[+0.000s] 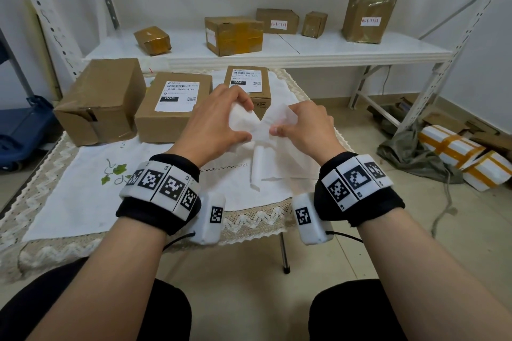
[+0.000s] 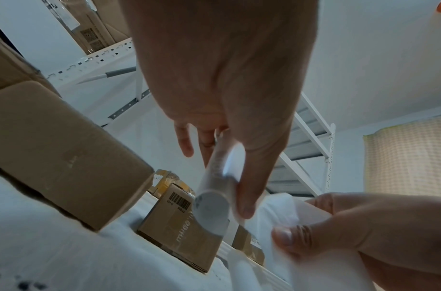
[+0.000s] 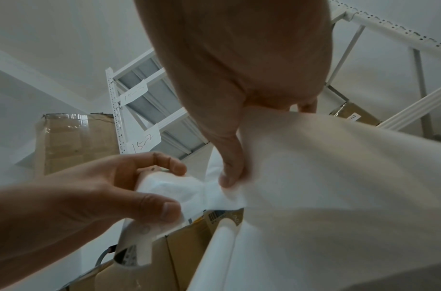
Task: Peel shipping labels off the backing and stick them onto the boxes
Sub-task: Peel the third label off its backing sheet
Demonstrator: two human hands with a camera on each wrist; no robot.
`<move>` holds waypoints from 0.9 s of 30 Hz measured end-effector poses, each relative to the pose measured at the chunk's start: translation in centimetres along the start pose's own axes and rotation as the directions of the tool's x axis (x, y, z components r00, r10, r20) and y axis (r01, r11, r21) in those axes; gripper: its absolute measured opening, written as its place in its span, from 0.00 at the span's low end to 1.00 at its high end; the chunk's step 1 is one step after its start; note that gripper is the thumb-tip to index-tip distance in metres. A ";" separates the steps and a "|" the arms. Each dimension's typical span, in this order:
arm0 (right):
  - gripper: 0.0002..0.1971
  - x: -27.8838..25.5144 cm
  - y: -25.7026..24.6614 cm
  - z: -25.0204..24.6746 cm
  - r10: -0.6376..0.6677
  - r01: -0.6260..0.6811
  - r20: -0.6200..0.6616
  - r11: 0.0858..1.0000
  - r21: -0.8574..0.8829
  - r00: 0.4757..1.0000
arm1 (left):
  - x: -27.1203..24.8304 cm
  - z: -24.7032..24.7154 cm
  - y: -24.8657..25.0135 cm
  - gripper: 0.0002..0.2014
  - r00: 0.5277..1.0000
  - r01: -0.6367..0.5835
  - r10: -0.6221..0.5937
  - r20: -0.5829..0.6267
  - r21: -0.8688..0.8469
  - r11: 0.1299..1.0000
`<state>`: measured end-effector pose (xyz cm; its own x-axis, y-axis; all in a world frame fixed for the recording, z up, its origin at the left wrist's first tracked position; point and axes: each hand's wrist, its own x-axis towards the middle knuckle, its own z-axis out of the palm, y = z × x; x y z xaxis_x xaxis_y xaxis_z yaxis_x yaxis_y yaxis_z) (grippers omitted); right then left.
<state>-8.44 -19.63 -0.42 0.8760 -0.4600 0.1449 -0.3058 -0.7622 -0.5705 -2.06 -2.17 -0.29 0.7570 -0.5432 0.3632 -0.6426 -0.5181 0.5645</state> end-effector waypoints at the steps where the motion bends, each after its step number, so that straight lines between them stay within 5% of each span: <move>1: 0.11 0.0 0.1 -0.1 0.013 -0.013 -0.015 1.000 -0.002 1.000 | 0.0 -0.2 -0.1 0.23 1.000 0.009 -0.009 -0.008 0.000 1.000; 5: 0.14 0.0 0.6 -0.5 0.055 -0.049 -0.121 0.998 0.048 0.991 | 0.1 -1.2 -0.7 0.25 0.995 0.059 -0.062 -0.081 -0.042 0.997; 10: 0.37 -0.4 0.0 -0.3 -0.019 0.035 -0.084 0.980 0.194 0.996 | 0.1 -1.9 -1.4 0.25 0.981 0.077 -0.094 -0.172 -0.107 0.991; 16: 0.13 -0.6 -0.3 0.1 -0.233 0.229 0.079 0.972 0.057 0.969 | 0.1 -2.4 -1.6 0.26 0.959 0.094 -0.129 -0.251 -0.145 0.985; 20: 0.21 -1.5 -0.3 0.6 -0.163 0.252 0.396 0.950 -0.185 0.904 | 0.1 -2.9 -2.0 0.27 0.952 0.099 -0.143 -0.269 -0.172 0.980; 27: 0.16 0.0 0.5 2.4 -0.051 0.118 0.242 0.956 -0.269 0.969 | -0.5 -4.2 -3.5 0.26 0.951 0.139 -0.210 -0.228 -0.293 0.946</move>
<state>-7.70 -18.89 -2.61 0.9547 -0.2964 -0.0265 -0.2897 -0.9053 -0.3106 0.36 2.67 0.67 0.8817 -0.2569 0.3958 -0.4682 -0.3722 0.8014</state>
